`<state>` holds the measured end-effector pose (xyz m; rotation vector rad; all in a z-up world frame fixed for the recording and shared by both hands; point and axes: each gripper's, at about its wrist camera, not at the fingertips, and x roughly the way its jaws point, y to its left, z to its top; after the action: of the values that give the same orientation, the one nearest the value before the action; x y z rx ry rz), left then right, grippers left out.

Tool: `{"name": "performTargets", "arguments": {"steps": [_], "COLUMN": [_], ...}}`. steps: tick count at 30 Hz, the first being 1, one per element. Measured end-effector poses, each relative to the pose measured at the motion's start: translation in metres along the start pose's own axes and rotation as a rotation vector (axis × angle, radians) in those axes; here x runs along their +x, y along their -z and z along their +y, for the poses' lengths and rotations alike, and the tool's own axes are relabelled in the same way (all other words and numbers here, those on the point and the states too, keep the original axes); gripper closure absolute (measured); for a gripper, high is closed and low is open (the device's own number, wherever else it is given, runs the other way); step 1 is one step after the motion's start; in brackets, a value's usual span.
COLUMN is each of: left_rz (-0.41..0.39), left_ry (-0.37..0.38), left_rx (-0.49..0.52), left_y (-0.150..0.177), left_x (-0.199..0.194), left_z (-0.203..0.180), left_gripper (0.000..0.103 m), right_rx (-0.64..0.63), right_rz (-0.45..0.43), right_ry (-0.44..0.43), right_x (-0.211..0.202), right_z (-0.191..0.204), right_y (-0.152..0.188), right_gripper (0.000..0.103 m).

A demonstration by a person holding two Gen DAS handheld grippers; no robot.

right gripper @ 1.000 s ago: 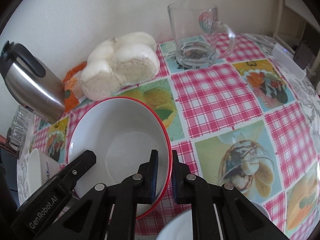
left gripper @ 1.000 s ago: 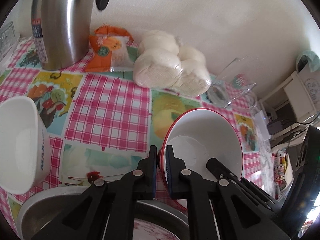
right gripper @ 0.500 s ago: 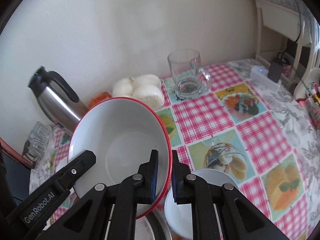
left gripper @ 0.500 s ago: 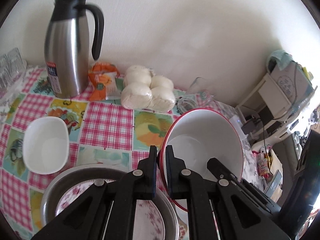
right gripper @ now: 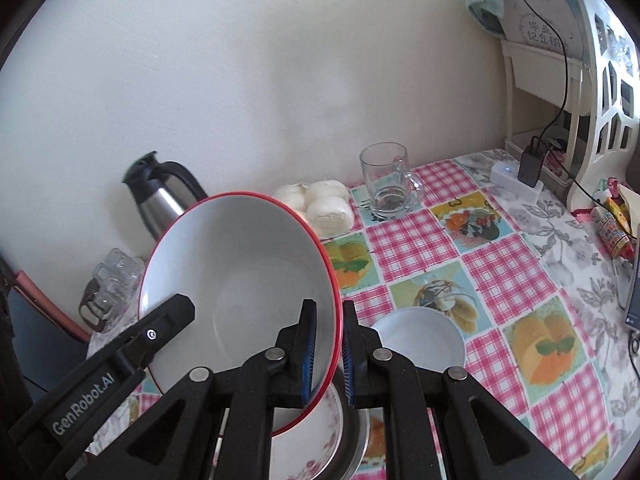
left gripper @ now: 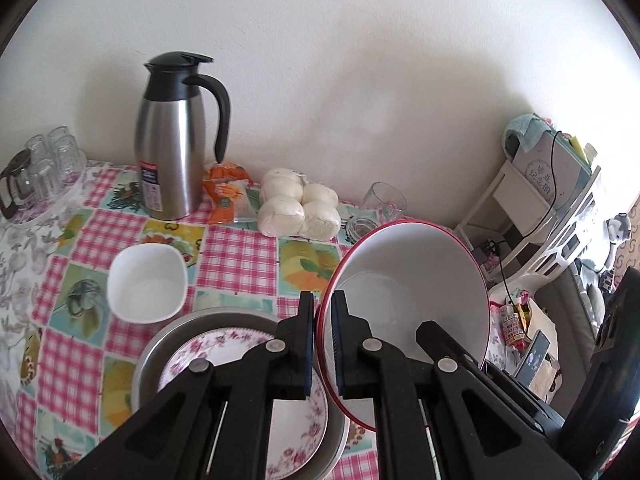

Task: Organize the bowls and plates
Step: 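Lift the red-rimmed bowl and carry it over the steel basin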

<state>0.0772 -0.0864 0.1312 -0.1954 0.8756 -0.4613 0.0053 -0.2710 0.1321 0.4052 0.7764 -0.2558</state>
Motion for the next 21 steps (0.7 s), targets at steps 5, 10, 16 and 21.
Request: {"name": "performTargets", "arguments": {"steps": [5,10,16,21], "left_rz": [-0.013,0.0,0.025,0.067], "left_ry": [-0.019,-0.035,-0.054,-0.067], "left_rx": [0.0,-0.033,-0.094,-0.148], "left_y": [0.012,0.026,0.039,0.046], "left_x": [-0.015,-0.019,-0.018,-0.008], "left_z": [0.011,0.027,0.049,0.068], "left_gripper": [0.095,0.095,0.095,0.095], "right_rx": [0.0,0.006,-0.012,-0.035], "right_rz": [0.004,0.025,0.073,0.112], "right_ry": [-0.04,-0.065,-0.074,-0.068], "right_x": [-0.012,-0.01,0.0,0.011], "right_z": [0.008,0.013,0.024,0.035], "right_y": [0.014,0.028,0.044,0.053], "right_gripper": [0.09,0.09,0.09,0.09]}}
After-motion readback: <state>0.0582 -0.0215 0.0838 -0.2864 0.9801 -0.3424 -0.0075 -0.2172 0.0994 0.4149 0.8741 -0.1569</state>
